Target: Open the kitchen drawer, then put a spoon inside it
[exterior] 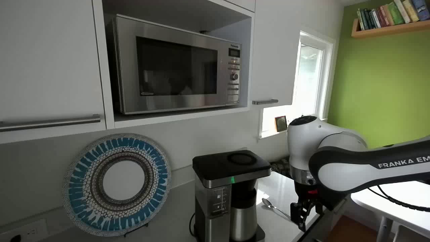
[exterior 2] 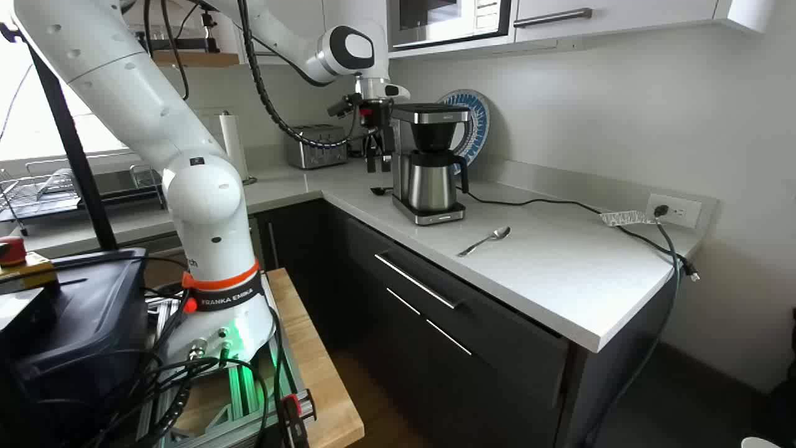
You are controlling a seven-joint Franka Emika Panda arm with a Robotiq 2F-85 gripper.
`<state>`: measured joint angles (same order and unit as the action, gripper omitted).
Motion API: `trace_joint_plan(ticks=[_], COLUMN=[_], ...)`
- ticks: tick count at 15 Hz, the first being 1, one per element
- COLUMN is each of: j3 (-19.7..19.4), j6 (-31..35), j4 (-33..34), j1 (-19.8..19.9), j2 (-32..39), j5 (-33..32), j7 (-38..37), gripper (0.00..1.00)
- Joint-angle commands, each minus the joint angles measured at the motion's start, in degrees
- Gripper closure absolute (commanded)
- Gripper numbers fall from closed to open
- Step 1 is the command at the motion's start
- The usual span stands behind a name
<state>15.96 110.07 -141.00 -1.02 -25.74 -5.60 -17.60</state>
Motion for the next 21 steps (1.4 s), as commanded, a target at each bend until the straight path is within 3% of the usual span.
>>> trace_joint_plan(ticks=[1,17,21], j3=[-1.5,-1.5,-3.3], j6=[-0.2,-0.2,-0.8], j4=[0.1,0.1,-1.0], j1=[-1.6,-1.6,-0.7], j2=[0.2,0.2,6.5], j5=[-0.7,-0.7,2.7], j7=[-0.6,-0.6,-3.3], gripper=[0.0,0.0,0.0])
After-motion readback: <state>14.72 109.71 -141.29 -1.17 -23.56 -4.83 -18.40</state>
